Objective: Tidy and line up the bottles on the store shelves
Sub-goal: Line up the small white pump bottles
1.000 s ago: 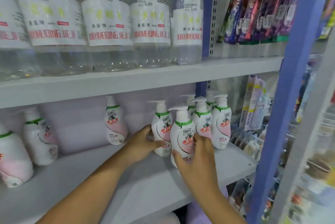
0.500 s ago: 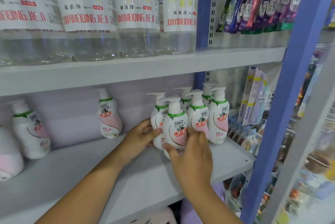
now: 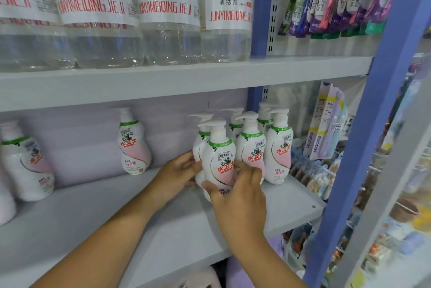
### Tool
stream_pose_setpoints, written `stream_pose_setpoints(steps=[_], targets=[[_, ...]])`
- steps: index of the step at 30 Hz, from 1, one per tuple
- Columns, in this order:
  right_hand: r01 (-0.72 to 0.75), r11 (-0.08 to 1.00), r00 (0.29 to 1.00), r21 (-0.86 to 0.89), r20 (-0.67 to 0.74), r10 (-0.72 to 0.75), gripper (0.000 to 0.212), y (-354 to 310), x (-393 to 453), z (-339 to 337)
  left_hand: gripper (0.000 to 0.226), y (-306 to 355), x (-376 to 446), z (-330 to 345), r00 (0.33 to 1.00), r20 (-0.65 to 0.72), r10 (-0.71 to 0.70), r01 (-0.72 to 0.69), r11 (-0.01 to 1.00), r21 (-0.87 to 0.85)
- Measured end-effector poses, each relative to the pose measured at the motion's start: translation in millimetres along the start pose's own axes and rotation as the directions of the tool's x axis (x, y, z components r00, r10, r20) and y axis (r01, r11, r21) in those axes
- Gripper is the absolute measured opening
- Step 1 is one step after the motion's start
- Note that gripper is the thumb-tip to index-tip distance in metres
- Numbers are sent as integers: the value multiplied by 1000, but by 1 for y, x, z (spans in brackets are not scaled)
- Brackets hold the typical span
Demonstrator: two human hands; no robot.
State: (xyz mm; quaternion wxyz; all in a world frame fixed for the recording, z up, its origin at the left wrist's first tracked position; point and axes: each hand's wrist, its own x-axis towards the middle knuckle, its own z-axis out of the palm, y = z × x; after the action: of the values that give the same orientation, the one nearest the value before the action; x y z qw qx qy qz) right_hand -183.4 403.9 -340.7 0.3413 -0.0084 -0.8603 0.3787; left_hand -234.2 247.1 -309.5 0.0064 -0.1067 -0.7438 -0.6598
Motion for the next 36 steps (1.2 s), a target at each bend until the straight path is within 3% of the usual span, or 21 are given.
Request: stream_pose_setpoints(steps=[3,6,9,13,16,20,24,31,34,36], targets=[[-21,993,999,116,32,17,75,2,-2,-10,31,2,-4,-1,999,-36,18,-16,999,47],[20,928,997,371,-78,10,47,23,12,-43,24,8,-14,-6,951,-280,131,-77,978,196],[25,915,984,402,-171,48,42,63,45,-75,19,21,-36,11,896,-401,192,-45,936,349],[-141,920,988,366,117,105,56,96,81,-80,52,13,-55,53,924,-362,123,61,888,457],[-240,896,941,373,316,121,58,113,92,-71,55,-2,-54,69,898,-410,163,68,867,494],[-255,907,925,336,358,127,77,130,96,-57,50,-10,-51,76,862,-465,201,47,882,469],[-259,908,919,330,374,126,53,126,95,-62,53,-13,-51,76,846,-482,226,23,889,457],[-216,918,938,333,333,100,53,126,94,-65,59,-13,-52,77,848,-483,220,5,906,423],[-129,876,989,465,120,82,49,110,74,-80,58,-8,-67,65,838,-512,190,21,926,378],[-20,825,998,565,-42,53,43,85,41,-89,55,-7,-85,40,796,-577,180,53,930,364]])
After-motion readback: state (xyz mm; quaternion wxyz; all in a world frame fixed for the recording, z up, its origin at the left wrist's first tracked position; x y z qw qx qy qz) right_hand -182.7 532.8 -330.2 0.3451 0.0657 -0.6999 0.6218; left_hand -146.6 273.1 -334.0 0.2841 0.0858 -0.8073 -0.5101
